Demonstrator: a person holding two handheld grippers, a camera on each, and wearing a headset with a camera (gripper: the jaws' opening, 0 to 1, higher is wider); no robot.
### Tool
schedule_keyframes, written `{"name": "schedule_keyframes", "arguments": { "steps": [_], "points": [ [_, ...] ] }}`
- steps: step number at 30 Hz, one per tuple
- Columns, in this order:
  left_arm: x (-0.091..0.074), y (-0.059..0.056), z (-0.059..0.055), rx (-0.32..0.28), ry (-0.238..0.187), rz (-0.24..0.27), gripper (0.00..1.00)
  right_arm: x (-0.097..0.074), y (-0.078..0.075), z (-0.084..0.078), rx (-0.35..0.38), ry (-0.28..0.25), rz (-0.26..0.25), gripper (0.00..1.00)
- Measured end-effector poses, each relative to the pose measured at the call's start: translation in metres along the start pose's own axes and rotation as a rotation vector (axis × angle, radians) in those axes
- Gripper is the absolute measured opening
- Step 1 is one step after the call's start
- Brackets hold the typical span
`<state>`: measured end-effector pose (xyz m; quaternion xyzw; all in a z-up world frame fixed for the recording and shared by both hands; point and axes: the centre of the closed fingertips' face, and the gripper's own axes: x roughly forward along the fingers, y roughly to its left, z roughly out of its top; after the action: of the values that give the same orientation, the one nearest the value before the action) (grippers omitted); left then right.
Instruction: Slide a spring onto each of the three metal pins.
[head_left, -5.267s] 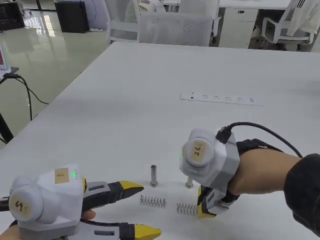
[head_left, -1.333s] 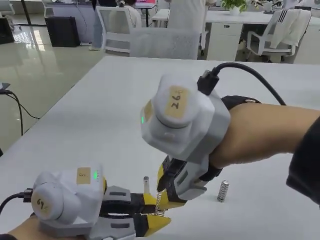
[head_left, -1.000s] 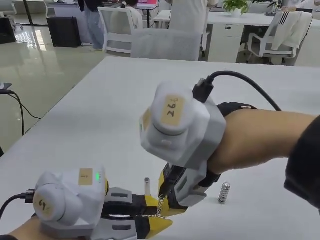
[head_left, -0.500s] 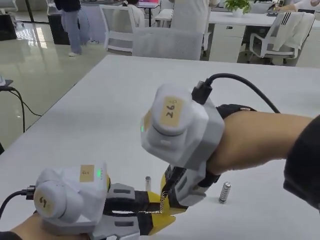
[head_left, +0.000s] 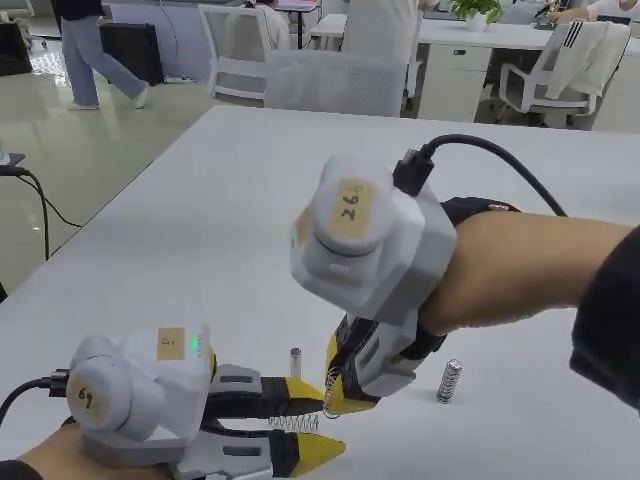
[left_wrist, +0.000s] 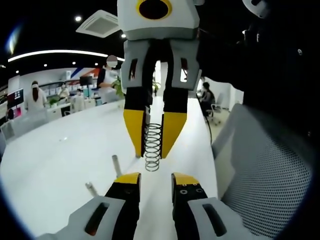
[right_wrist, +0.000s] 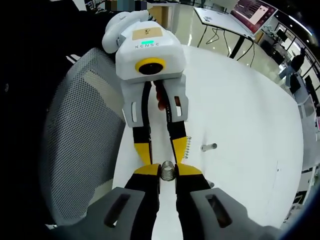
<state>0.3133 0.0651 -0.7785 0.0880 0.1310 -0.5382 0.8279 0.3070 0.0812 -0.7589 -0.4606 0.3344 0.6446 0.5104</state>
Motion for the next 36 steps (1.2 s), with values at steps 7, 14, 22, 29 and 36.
{"name": "schedule_keyframes", "arguments": {
  "steps": [7, 14, 22, 29, 36],
  "points": [
    [-0.008, 0.006, -0.003, -0.029, -0.007, 0.026, 0.26, -0.007, -0.008, -0.011, 0.026, 0.011, -0.02, 0.08],
    [-0.014, 0.009, -0.01, -0.057, -0.01, 0.058, 0.33, -0.01, -0.013, -0.022, 0.045, 0.029, -0.035, 0.08],
    [-0.025, 0.018, -0.015, -0.091, -0.022, 0.117, 0.42, -0.018, -0.022, -0.035, 0.075, 0.035, -0.059, 0.08],
    [-0.032, 0.022, -0.019, -0.112, -0.028, 0.158, 0.47, -0.022, -0.028, -0.043, 0.093, 0.044, -0.077, 0.08],
    [-0.035, 0.024, -0.023, -0.128, -0.029, 0.181, 0.51, -0.026, -0.035, -0.046, 0.101, 0.043, -0.094, 0.08]
  ]
}}
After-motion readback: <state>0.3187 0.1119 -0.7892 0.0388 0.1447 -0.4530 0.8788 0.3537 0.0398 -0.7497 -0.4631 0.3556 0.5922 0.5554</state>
